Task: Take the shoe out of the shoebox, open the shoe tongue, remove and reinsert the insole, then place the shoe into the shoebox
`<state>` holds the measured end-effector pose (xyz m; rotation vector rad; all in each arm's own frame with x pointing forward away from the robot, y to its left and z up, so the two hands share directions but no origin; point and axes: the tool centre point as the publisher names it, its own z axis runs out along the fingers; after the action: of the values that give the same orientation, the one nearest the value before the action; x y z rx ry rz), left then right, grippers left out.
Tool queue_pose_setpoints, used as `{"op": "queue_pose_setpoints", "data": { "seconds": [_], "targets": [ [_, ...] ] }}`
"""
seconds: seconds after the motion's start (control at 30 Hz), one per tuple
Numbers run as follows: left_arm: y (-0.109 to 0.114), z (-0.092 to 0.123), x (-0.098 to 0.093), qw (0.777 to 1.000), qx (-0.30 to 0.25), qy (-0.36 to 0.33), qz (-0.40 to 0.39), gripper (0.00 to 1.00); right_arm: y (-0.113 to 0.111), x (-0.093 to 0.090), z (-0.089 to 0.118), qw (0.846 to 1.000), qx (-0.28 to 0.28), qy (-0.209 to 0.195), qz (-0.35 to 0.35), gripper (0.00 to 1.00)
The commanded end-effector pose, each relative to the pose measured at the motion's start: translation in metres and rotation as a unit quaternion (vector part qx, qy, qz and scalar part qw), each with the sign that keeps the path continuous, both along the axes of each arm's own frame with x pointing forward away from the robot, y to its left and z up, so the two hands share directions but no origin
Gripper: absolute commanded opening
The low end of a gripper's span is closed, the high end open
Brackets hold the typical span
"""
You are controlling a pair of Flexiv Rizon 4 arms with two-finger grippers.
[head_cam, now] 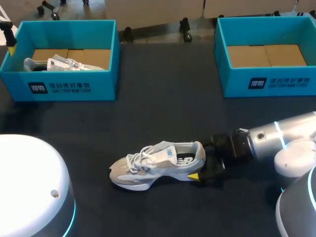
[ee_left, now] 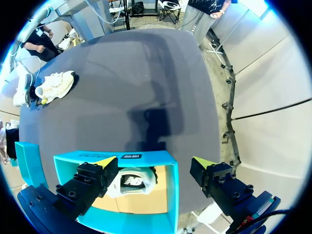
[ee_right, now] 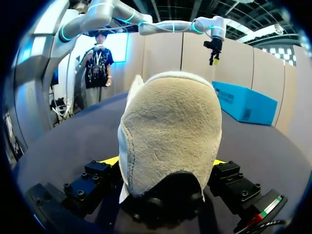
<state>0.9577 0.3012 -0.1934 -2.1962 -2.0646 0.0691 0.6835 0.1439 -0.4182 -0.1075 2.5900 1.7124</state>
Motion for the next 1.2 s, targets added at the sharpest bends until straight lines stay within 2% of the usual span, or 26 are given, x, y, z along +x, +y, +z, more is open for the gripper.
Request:
{"op": "queue_pose_setpoints", "data": {
  "seconds": [0.03,0.57,0.6,0.63,0.67,0.7,0.77,1.2],
  "targets": [
    [0.0002,0.0010,-0.0003,1.000,0.001,0.000,0.000,1.00,0.0047,0.0058,-0.0015,1.000,-0.003,0.008,0.005,1.00],
    [0.0002,0.0010,-0.0003,1.000,0.001,0.000,0.000,1.00,0.0060,0.0068,-0.0036,0.999,0.010,0.032,-0.003,0.99],
    [0.0002,0.0010,-0.0003,1.000,0.001,0.000,0.000,1.00,0.0061,0.0069,-0.0037,0.999,0.010,0.032,-0.002,0.78],
    [0.0002,0.0010,-0.0003,1.000,0.001,0.000,0.000,1.00,0.0064,0.0070,-0.0037,0.999,0.011,0.032,-0.002,0.47],
    [0.0002,0.0010,-0.0003,1.000,0.001,0.000,0.000,1.00,0.0067,0.0070,-0.0037,0.999,0.011,0.033,-0.001,0.40],
    [0.0002,0.0010,-0.0003,1.000,0.001,0.000,0.000,1.00,0.0070,0.0069,-0.0036,0.999,0.010,0.033,-0.001,0.17],
    [0.0002,0.0010,-0.0003,1.000,0.001,0.000,0.000,1.00,0.0072,0.0068,-0.0035,0.999,0.011,0.033,-0.001,0.00],
    [0.0002,0.0010,-0.0003,1.000,0.001,0.000,0.000,1.00,0.0110,0.0072,-0.0031,0.999,0.013,0.032,0.000,0.00]
  ]
}}
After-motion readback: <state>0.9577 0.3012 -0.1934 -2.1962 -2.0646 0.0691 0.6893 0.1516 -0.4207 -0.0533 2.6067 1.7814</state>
